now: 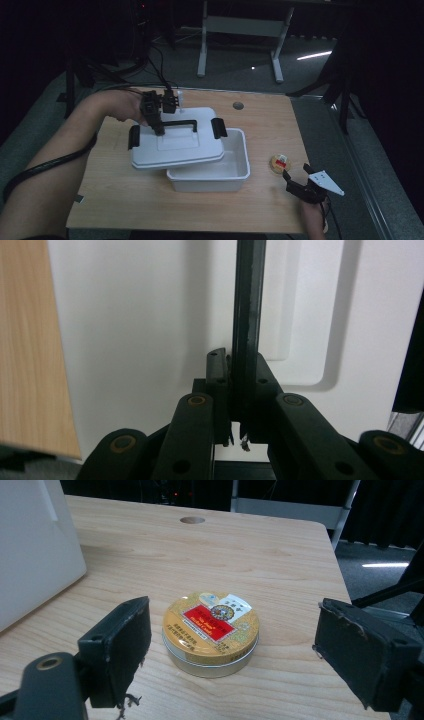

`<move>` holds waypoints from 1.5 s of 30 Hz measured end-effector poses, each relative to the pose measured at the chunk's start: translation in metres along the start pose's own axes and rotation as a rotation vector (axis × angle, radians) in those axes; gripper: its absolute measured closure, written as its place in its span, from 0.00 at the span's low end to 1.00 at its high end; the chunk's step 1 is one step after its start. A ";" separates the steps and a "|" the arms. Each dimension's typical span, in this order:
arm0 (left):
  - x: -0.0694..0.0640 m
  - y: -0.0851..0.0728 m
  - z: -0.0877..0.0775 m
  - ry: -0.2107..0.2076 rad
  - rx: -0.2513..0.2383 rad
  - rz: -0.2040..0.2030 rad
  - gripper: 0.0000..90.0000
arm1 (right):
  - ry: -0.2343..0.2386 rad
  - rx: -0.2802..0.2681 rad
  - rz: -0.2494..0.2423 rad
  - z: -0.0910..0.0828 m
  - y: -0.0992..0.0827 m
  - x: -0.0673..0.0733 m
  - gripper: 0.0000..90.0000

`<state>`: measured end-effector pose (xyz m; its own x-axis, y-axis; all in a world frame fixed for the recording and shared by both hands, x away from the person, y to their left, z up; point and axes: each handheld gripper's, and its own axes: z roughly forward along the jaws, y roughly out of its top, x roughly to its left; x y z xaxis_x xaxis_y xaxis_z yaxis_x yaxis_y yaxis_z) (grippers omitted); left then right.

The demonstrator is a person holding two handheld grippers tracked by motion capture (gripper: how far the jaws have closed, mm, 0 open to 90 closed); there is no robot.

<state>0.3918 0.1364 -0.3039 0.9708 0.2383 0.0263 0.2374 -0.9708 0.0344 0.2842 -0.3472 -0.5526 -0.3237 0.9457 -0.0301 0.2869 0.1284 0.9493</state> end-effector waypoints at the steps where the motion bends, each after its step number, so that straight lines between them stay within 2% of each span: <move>1: 0.001 -0.008 0.000 0.004 0.000 -0.016 0.93 | -0.001 0.002 0.001 0.000 0.000 0.000 0.16; 6: 0.003 -0.050 0.004 0.001 -0.006 -0.097 0.93 | -0.003 0.006 -0.003 0.000 0.000 0.001 0.16; 14: 0.003 -0.106 0.015 -0.010 -0.034 -0.200 0.93 | -0.013 0.015 -0.013 0.001 0.001 0.002 0.16; 20: 0.003 -0.144 0.023 -0.013 -0.034 -0.275 0.93 | -0.016 0.018 -0.013 0.002 0.001 0.002 0.16; 22: 0.003 -0.154 0.026 -0.025 -0.036 -0.299 0.93 | -0.017 0.019 -0.013 0.002 0.001 0.002 0.16; 24: 0.004 -0.163 0.030 -0.019 -0.034 -0.317 0.93 | -0.017 0.023 -0.012 0.002 0.001 0.002 0.16; 27: 0.004 -0.168 0.034 -0.021 -0.033 -0.332 0.93 | -0.018 0.023 -0.011 0.002 0.001 0.002 0.16; 29: 0.006 -0.175 0.048 -0.030 -0.005 -0.361 0.93 | -0.018 0.025 -0.012 0.002 0.001 0.003 0.16; 30: 0.006 -0.175 0.048 -0.030 -0.005 -0.361 0.93 | -0.018 0.025 -0.012 0.002 0.001 0.003 0.16; 33: 0.008 -0.177 0.063 -0.034 0.039 -0.378 0.92 | -0.020 0.024 -0.014 0.002 0.001 0.003 0.16; 35: 0.010 -0.179 0.074 -0.038 0.051 -0.383 0.93 | -0.018 0.022 -0.012 0.002 0.001 0.003 0.16; 37: 0.012 -0.181 0.084 -0.045 0.041 -0.389 0.93 | -0.017 0.022 -0.013 0.002 0.001 0.003 0.16; 38: 0.014 -0.182 0.095 -0.061 0.024 -0.391 0.92 | -0.016 0.022 -0.015 0.002 0.001 0.003 0.16; 39: 0.014 -0.182 0.095 -0.061 0.024 -0.391 0.92 | -0.016 0.022 -0.015 0.002 0.001 0.003 0.16; 40: 0.017 -0.182 0.107 -0.075 0.009 -0.404 0.93 | -0.015 0.023 -0.017 0.002 0.001 0.003 0.16; 41: 0.017 -0.182 0.107 -0.075 0.009 -0.404 0.93 | -0.015 0.023 -0.017 0.002 0.001 0.003 0.16; 45: 0.023 -0.176 0.135 -0.093 -0.019 -0.412 0.92 | -0.016 0.023 -0.015 0.002 0.001 0.003 0.16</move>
<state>0.3767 0.3094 -0.4444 0.7940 0.6021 -0.0836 0.6065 -0.7940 0.0415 0.2851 -0.3438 -0.5525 -0.3136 0.9483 -0.0499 0.3025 0.1496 0.9413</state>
